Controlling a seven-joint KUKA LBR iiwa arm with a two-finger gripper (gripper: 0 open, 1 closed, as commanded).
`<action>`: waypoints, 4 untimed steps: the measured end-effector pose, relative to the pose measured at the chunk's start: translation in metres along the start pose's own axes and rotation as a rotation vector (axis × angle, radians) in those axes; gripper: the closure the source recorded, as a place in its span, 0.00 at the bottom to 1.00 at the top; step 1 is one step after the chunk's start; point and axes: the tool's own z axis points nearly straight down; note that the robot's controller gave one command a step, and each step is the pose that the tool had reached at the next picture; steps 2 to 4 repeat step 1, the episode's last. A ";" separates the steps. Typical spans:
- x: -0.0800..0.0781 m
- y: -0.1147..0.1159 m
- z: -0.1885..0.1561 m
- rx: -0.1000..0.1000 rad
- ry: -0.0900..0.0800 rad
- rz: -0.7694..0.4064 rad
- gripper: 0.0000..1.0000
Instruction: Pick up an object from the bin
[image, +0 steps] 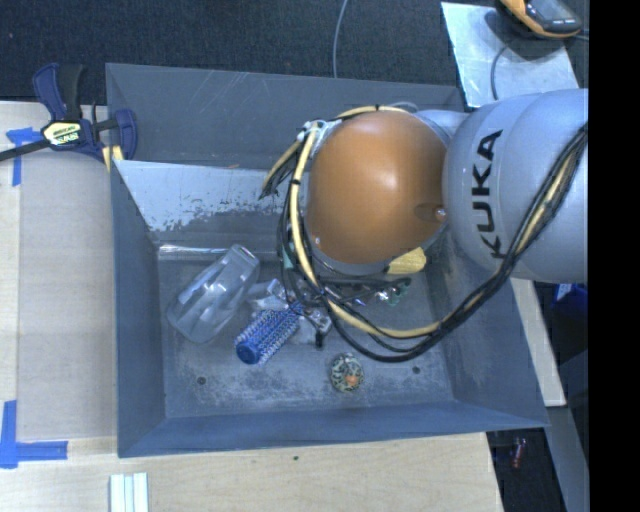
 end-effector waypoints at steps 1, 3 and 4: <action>0.000 0.000 -0.018 -0.001 0.000 0.002 1.00; 0.000 0.000 -0.018 -0.001 0.000 0.002 1.00; 0.000 0.000 -0.018 -0.001 0.000 0.002 1.00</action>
Offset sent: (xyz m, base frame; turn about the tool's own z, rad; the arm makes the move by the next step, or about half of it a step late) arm -0.0001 0.0000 0.0341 0.0012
